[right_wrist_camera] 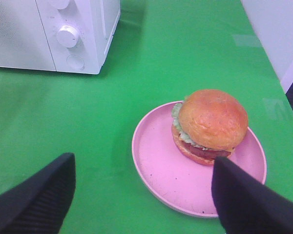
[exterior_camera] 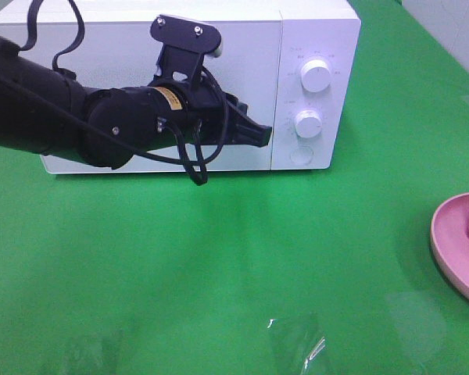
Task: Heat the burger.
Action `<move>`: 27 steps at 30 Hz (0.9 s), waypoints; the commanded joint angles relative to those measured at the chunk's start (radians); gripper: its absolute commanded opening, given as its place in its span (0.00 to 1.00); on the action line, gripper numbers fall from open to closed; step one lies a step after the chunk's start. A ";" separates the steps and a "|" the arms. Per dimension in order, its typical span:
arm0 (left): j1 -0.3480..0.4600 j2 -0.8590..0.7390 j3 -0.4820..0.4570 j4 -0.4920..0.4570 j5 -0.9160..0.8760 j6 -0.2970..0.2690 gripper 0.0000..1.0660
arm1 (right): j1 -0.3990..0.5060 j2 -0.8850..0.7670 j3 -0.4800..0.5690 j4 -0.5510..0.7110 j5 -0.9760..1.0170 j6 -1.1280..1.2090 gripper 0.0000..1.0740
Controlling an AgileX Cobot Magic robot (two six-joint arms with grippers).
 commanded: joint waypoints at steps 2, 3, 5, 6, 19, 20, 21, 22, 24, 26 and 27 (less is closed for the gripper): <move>-0.013 -0.046 0.031 -0.004 0.060 -0.001 0.73 | -0.002 -0.028 0.001 -0.004 -0.009 0.007 0.68; -0.013 -0.046 0.031 -0.004 0.060 -0.001 0.73 | -0.002 -0.028 0.001 -0.004 -0.009 0.007 0.68; -0.012 -0.091 0.039 -0.004 0.219 -0.004 0.94 | -0.002 -0.028 0.001 -0.004 -0.009 0.007 0.68; -0.012 -0.091 0.039 -0.004 0.219 -0.004 0.94 | -0.002 -0.028 0.001 -0.004 -0.009 0.007 0.68; -0.012 -0.278 0.039 0.000 0.787 -0.003 0.94 | -0.002 -0.028 0.001 -0.004 -0.009 0.007 0.68; -0.012 -0.278 0.039 0.000 0.787 -0.003 0.94 | -0.002 -0.028 0.001 -0.004 -0.009 0.007 0.68; -0.012 -0.305 0.039 0.019 0.868 -0.001 0.94 | -0.002 -0.028 0.001 -0.004 -0.009 0.007 0.68; -0.012 -0.305 0.039 0.019 0.868 -0.001 0.94 | -0.002 -0.028 0.001 -0.004 -0.009 0.007 0.68; -0.006 -0.333 0.039 0.038 0.933 -0.010 0.94 | -0.002 -0.028 0.001 -0.004 -0.009 0.007 0.68; 0.046 -0.364 0.039 0.041 1.025 -0.051 0.94 | -0.002 -0.028 0.001 -0.004 -0.009 0.007 0.68; 0.046 -0.364 0.039 0.041 1.025 -0.051 0.94 | -0.002 -0.028 0.001 -0.004 -0.009 0.007 0.68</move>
